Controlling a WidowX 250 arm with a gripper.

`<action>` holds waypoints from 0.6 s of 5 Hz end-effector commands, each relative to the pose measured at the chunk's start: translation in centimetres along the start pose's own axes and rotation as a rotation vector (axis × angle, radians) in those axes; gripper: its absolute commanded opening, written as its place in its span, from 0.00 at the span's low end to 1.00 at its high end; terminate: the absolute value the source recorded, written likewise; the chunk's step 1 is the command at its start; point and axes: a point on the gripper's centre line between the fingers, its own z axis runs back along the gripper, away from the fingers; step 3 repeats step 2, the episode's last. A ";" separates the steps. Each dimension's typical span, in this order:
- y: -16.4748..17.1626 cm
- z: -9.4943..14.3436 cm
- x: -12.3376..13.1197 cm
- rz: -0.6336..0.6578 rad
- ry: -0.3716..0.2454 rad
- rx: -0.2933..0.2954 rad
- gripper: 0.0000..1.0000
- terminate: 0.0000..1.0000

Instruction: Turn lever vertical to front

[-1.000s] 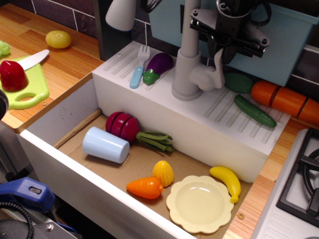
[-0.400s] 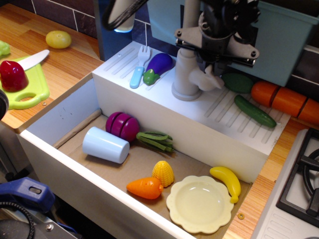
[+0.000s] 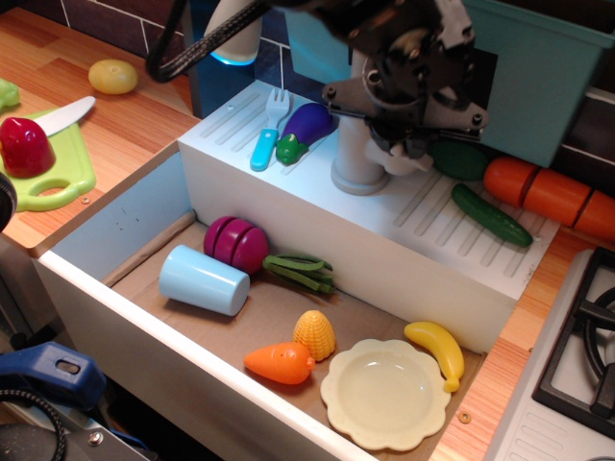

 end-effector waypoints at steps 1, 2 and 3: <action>-0.5 -2.2 -4.6 0.029 0.061 -0.006 0.00 0.00; -0.4 -2.2 -5.6 0.049 0.070 -0.006 0.00 1.00; -0.4 -2.2 -5.6 0.049 0.070 -0.006 0.00 1.00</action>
